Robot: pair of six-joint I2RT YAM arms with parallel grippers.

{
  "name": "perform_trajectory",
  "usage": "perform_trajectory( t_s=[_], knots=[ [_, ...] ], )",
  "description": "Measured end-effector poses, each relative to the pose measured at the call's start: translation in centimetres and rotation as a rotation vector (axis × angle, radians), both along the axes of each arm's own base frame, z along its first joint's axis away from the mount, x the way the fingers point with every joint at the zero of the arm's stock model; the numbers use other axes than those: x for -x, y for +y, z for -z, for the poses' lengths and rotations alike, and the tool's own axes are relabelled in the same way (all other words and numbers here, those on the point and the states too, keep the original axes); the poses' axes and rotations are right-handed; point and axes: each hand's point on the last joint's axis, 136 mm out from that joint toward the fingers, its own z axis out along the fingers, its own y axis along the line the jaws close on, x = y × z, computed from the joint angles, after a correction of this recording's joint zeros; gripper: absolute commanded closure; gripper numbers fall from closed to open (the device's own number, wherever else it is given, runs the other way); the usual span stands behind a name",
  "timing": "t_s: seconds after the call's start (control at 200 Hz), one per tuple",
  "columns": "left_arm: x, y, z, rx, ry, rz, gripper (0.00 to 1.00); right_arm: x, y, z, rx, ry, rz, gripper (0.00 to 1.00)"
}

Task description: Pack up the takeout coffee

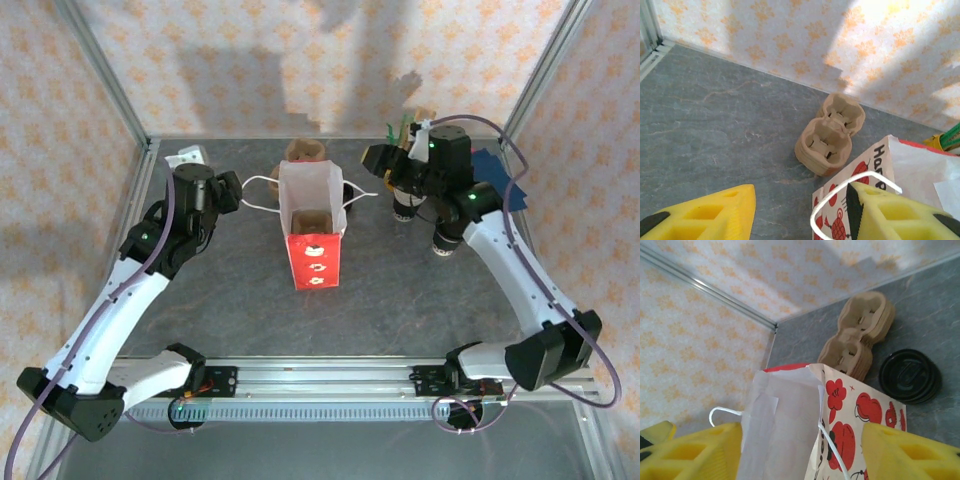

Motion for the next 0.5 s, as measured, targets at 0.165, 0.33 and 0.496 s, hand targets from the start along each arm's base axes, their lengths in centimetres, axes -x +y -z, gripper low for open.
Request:
perform_trajectory(
  t_s=[0.165, 0.33, 0.496],
  knots=[
    [0.1, 1.2, -1.9, -0.014, -0.088, -0.054, 0.32, 0.4, -2.4, -3.2, 0.023, -0.083, 0.067, 0.27],
    [0.4, 2.2, -3.3, -0.025, -0.167, -0.096, 0.21, 0.1, -5.1, -4.3, 0.059, -0.114, 0.143, 0.23],
    [0.1, 2.3, -2.4, -0.064, -0.181, -0.093, 0.13, -0.3, -8.7, -2.2, 0.159, -0.05, 0.247, 0.16]
  ],
)
